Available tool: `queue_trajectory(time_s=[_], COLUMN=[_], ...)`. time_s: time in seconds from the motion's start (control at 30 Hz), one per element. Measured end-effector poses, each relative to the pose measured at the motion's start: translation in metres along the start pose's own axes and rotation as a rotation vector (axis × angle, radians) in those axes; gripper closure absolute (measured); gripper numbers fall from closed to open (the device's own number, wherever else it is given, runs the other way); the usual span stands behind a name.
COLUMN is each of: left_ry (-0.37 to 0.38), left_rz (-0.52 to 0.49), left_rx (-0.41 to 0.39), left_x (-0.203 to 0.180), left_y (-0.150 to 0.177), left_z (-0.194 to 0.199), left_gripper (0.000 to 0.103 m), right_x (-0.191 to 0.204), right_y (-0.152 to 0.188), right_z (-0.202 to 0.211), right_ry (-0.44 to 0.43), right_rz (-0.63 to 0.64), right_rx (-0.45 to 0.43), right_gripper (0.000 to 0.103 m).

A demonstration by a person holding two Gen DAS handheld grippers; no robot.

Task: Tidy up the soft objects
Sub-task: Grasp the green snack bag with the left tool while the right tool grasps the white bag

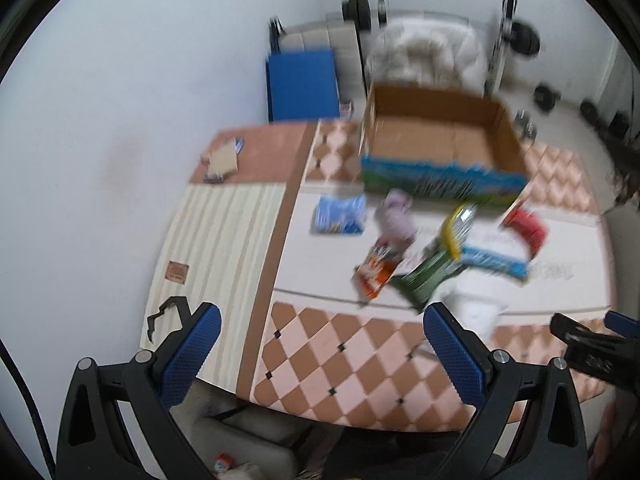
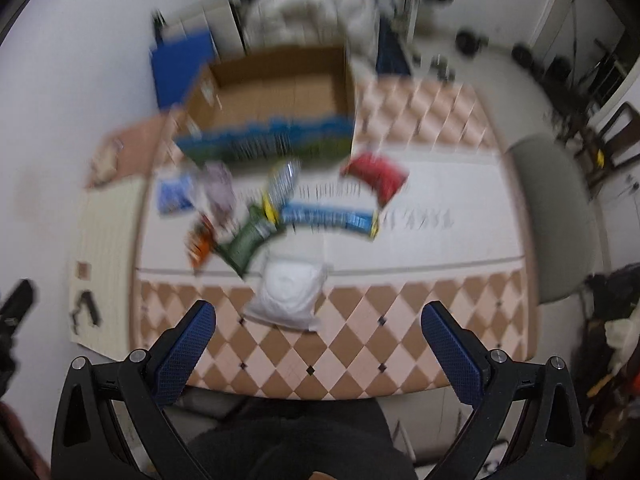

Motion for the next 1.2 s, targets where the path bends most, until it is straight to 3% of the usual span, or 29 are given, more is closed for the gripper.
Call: queue_trajectory(time_s=[0.2, 0.4, 0.47, 0.53, 0.6, 0.8, 0.87, 0.97, 1.13, 1.2], left_ry=[-0.001, 0.063, 0.116, 0.184, 0.235, 0.359, 0.378, 0.388, 0.369, 0.364], left_rz=[-0.175, -0.272, -0.296, -0.325, -0.361, -0.489, -0.51, -0.52, -0.513, -0.492], left_rx=[0.126, 0.172, 0.203, 0.239, 0.259, 0.328, 0.354, 0.401, 0.46, 0.445], left_x=[-0.022, -0.047, -0.059, -0.079, -0.101, -0.17, -0.184, -0.194, -0.196, -0.19], left_y=[0.02, 0.017, 0.014, 0.012, 0.012, 0.018, 0.022, 0.026, 0.037, 0.038], left_z=[-0.101, -0.157, -0.171, -0.186, -0.197, -0.23, -0.239, -0.25, -0.269, -0.268], left_gripper=[0.0, 0.0, 0.0, 0.0, 0.0, 0.0, 0.001, 0.017, 0.062, 0.065], right_x=[0.017, 0.05, 0.048, 0.034, 0.01, -0.037, -0.043, -0.046, -0.045, -0.041], right_y=[0.029, 0.054, 0.059, 0.062, 0.062, 0.062, 0.064, 0.069, 0.079, 0.084], right_z=[-0.173, -0.27, -0.281, -0.286, -0.289, -0.297, -0.298, -0.291, -0.3, -0.301], right_ry=[0.012, 0.035, 0.107, 0.058, 0.068, 0.093, 0.086, 0.059, 0.073, 0.094], right_rz=[-0.058, -0.078, -0.035, -0.072, -0.096, -0.106, -0.119, -0.16, -0.171, -0.162], right_rx=[0.248, 0.378, 0.365, 0.359, 0.376, 0.4, 0.399, 0.418, 0.451, 0.465], right_gripper=[0.0, 0.0, 0.01, 0.016, 0.019, 0.018, 0.012, 0.008, 0.007, 0.007])
Point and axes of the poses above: each gripper's, at about its wrist camera, not at the fingertips, and z roughly against the way its jaws point, x to its left, y to its underside, the point moved 4 cm from there along -z, roughly the way its jaws point, and after that the axes turned 10 degrees about -x, right-handed, at the moved point
